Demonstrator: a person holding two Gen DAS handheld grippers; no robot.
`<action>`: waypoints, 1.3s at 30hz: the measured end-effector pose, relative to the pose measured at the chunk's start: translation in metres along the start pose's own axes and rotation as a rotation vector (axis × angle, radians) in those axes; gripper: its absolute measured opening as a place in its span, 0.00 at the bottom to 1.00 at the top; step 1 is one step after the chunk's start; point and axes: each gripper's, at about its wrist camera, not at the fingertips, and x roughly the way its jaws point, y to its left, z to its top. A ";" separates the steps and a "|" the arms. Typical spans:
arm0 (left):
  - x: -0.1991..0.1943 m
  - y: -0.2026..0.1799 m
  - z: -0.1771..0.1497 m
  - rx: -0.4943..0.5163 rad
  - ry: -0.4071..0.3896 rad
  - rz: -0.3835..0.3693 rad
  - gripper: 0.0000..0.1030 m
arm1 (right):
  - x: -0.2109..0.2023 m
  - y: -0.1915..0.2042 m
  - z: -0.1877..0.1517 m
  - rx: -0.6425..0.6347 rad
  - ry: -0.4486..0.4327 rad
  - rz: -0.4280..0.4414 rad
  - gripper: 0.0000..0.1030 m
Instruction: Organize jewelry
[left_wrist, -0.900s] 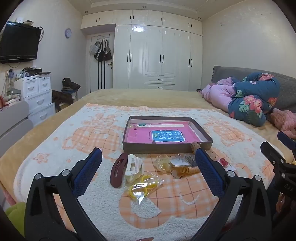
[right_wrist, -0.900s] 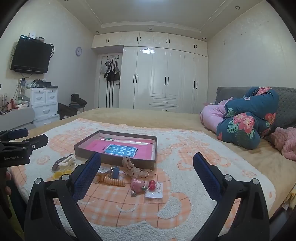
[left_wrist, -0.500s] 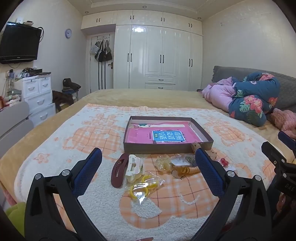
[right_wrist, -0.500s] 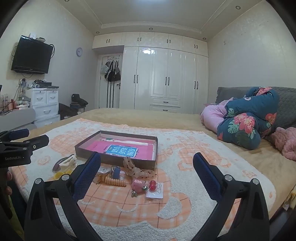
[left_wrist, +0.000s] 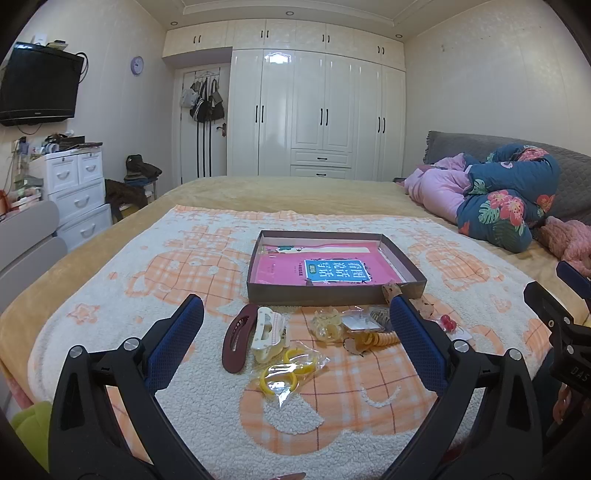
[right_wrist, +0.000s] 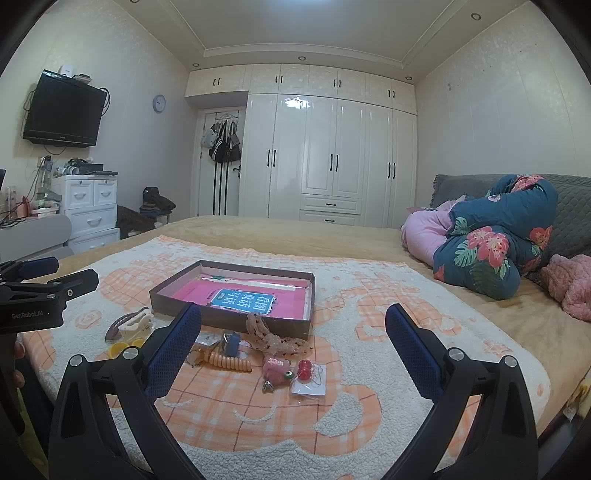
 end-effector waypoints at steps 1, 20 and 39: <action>0.000 0.000 0.000 0.000 0.001 0.000 0.90 | -0.001 0.001 0.000 0.001 0.000 0.001 0.94; 0.000 -0.002 0.002 -0.006 -0.004 0.000 0.90 | -0.002 -0.001 0.002 -0.003 -0.001 0.010 0.94; -0.003 -0.001 0.006 -0.009 0.001 -0.006 0.90 | -0.002 -0.002 0.002 0.002 -0.006 0.008 0.94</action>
